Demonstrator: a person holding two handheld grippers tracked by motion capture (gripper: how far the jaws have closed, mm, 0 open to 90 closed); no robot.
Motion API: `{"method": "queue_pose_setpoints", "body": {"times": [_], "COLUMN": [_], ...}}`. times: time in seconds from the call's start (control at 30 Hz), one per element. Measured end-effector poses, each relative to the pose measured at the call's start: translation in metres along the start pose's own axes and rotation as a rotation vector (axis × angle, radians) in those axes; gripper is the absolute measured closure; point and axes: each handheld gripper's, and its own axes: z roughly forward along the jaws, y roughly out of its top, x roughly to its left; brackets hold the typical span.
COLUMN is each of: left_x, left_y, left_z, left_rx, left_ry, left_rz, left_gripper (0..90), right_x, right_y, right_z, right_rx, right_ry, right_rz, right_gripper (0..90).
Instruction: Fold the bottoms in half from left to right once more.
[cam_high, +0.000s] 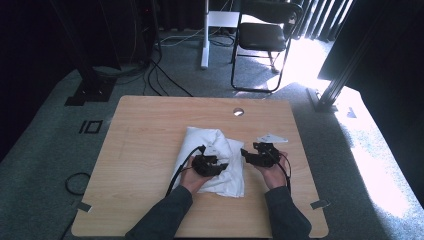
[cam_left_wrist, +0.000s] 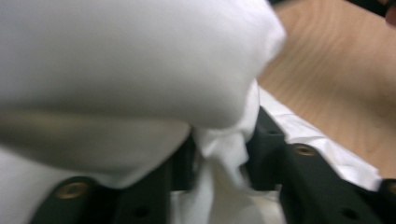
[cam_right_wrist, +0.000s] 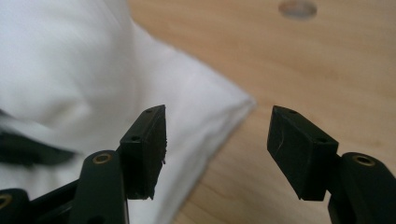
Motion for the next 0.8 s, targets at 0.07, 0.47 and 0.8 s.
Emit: {"method": "queue_pose_setpoints", "body": {"times": [0.07,0.47,0.8], "left_x": [-0.003,-0.006,-0.008], "left_y": [0.000,0.002,0.007], "left_z": [-0.002,-0.036,-0.076], "left_rx": [-0.012,-0.140,-0.248], "left_ry": [-0.006,-0.062,-0.106], "left_rz": [0.009,-0.019,-0.011], "left_gripper": [56.9,42.4,43.4], "right_x": [0.003,0.041,0.044], "right_y": [0.005,0.040,0.040], "right_z": [-0.004,-0.006,0.028], "right_rx": [-0.023,-0.130,-0.018], "right_ry": [0.015,0.200,0.159], "right_rz": [-0.002,-0.067,-0.106], "right_gripper": [36.6,32.4,75.0]}}
